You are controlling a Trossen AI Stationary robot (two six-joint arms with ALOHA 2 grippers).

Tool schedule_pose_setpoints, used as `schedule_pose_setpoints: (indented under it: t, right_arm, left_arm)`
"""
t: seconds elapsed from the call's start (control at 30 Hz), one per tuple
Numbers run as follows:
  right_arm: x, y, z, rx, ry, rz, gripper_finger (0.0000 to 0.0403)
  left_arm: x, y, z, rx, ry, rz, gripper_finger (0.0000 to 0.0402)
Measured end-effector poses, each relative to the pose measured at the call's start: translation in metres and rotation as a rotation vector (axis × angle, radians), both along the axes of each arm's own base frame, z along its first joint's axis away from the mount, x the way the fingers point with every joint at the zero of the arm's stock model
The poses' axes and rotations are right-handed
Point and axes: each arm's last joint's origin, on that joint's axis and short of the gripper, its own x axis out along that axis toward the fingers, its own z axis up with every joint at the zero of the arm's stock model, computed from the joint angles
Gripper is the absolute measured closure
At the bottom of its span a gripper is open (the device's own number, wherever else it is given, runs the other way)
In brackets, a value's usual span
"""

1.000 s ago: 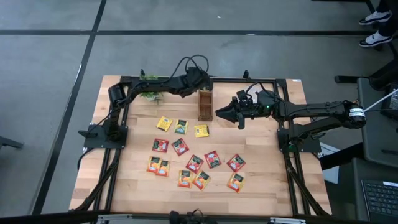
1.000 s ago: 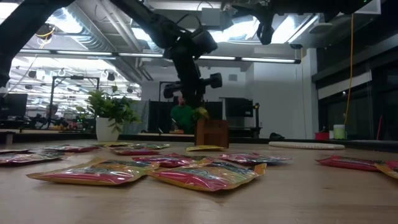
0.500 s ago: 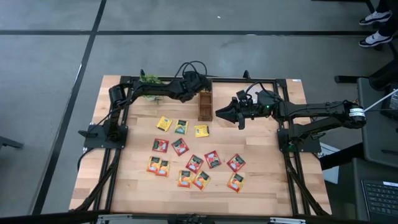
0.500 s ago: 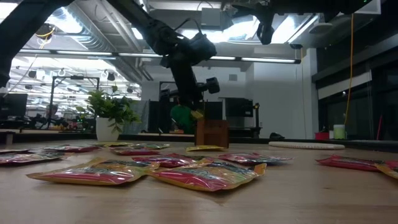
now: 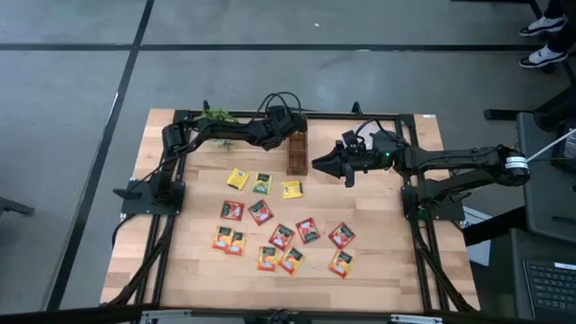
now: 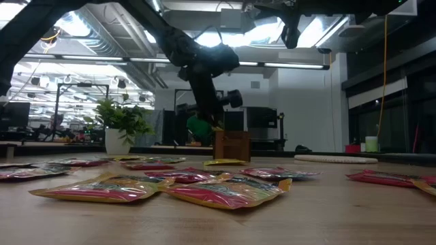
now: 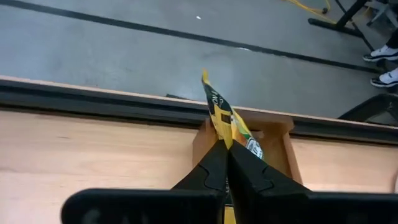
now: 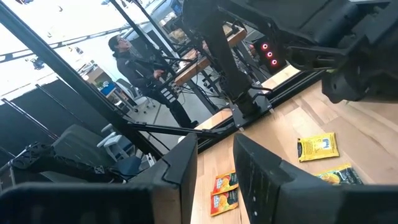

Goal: Pick & Place Tea
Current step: Put the yellow tea bag into the left section of the wooden organizer

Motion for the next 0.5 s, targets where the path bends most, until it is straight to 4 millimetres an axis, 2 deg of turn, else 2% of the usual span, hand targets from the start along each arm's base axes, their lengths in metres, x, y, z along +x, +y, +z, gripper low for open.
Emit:
schedule_pose_setpoints:
  t: [0.5]
  right_arm:
    - [0.0,0.0,0.0,-0.002,0.0,0.0,0.0296]
  left_arm:
    - [0.0026,-0.0033,0.0014,0.016,-0.014,0.002,0.0398]
